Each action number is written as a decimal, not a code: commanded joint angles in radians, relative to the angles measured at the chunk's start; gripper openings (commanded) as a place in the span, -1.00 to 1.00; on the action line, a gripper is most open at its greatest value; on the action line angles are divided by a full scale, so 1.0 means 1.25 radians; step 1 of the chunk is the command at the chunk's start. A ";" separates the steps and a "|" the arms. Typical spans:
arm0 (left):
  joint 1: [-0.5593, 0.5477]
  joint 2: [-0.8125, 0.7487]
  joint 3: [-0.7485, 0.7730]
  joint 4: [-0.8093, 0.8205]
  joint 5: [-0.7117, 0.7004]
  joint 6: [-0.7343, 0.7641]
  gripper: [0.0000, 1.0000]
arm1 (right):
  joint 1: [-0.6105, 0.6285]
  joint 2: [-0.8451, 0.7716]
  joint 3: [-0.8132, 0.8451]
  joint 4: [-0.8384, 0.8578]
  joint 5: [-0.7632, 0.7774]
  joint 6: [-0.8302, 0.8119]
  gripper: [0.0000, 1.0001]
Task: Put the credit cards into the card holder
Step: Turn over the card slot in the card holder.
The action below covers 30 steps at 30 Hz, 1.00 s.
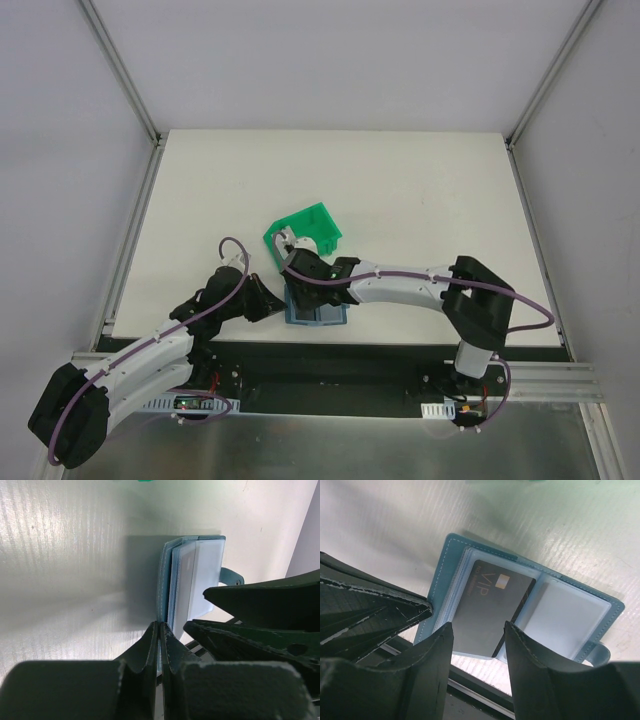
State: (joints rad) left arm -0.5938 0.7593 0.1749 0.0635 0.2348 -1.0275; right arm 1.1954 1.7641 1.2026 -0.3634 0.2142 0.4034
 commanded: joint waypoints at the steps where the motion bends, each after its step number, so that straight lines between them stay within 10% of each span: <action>1: 0.006 -0.005 0.000 0.008 0.011 0.017 -1.00 | -0.002 0.017 0.032 0.016 -0.029 0.001 -0.03; 30: 0.006 -0.004 0.001 0.008 0.011 0.016 -1.00 | -0.006 0.036 0.023 0.027 -0.033 0.002 0.04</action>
State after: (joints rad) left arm -0.5938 0.7593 0.1749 0.0635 0.2348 -1.0275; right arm 1.1881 1.8076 1.2034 -0.3264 0.1745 0.4061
